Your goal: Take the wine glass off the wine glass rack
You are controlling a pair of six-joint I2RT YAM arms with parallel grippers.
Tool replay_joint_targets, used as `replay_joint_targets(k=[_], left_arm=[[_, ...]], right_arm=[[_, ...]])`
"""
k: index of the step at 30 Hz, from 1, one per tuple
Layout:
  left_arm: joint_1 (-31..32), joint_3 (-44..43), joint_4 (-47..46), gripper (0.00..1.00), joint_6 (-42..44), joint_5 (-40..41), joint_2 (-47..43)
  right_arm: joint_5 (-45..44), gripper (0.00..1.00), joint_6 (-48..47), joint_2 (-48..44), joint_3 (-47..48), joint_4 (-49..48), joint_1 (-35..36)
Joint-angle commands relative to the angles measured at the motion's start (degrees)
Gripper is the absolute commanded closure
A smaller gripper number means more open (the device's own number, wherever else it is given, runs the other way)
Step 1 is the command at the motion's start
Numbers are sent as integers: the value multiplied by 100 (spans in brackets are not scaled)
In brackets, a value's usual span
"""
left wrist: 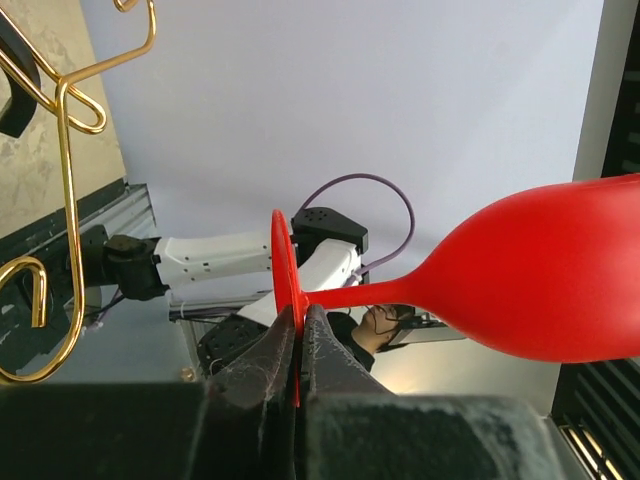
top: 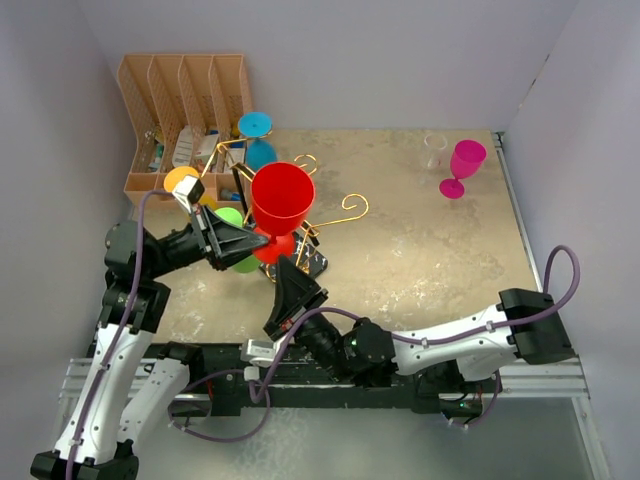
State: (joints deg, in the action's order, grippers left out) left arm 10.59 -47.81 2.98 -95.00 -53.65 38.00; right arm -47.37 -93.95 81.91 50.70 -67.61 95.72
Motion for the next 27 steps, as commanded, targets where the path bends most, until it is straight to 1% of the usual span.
replay_joint_targets(k=[1, 3, 4, 6, 7, 11, 14, 16, 17, 18, 19, 20, 21, 22, 23, 24, 25, 27], left_arm=[[22, 92, -613, 100, -349, -55, -105], [22, 230, -890, 100, -500, 2, -144], [18, 306, -1038, 100, -585, 53, -170], [22, 423, -1293, 100, -685, 141, -230], [21, 446, -1345, 100, -694, 196, -258], [17, 508, -1591, 100, -641, 448, -326], [22, 490, -1729, 100, -479, 555, -322], [18, 413, -1642, 100, -149, 594, -327], [22, 348, -1476, 100, 105, 609, -340], [18, 234, -1138, 100, 447, 646, -378], [19, 91, -627, 100, 813, 701, -416], [22, -6, -290, 100, 1179, 801, -473], [21, -99, 62, 100, 1512, 885, -534], [22, -160, 314, 100, 1731, 963, -603], [22, -192, 525, 100, 1920, 1029, -670], [18, -209, 702, 100, 2053, 1084, -743], [18, -206, 810, 100, 2133, 1131, -815], [22, -205, 1008, 100, 2301, 1209, -923]], right_arm=[[-97, 95, -211, -106, -69, -953, 47], [-280, 84, -263, -149, -129, -1117, 68], [-455, 76, -318, -172, -182, -1197, 83], [-749, 56, -422, -281, -319, -1428, 149], [-909, 50, -454, -365, -406, -1531, 187], [-1653, 42, -423, -910, -775, -1572, 431], [-2235, 42, -293, -1402, -908, -1454, 517], [-2509, 42, -115, -1824, -909, -1224, 516], [-2558, 43, 47, -1992, -841, -920, 510], [-2628, 44, 467, -2148, -668, -388, 499], [-2687, 45, 1150, -2322, -455, 327, 425], [-2699, 47, 1912, -2467, -206, 1314, 351], [-2673, 49, 2892, -2582, 202, 2440, 206], [-2555, 50, 4133, -2628, 767, 4519, -25], [-2279, 52, 5366, -2601, 1385, 6007, -379], [-1893, 53, 6460, -2529, 1964, 7144, -875], [-1279, 55, 7109, -2433, 2379, 7747, -1411], [-757, 55, 7630, -2176, 2939, 8443, -2277]])
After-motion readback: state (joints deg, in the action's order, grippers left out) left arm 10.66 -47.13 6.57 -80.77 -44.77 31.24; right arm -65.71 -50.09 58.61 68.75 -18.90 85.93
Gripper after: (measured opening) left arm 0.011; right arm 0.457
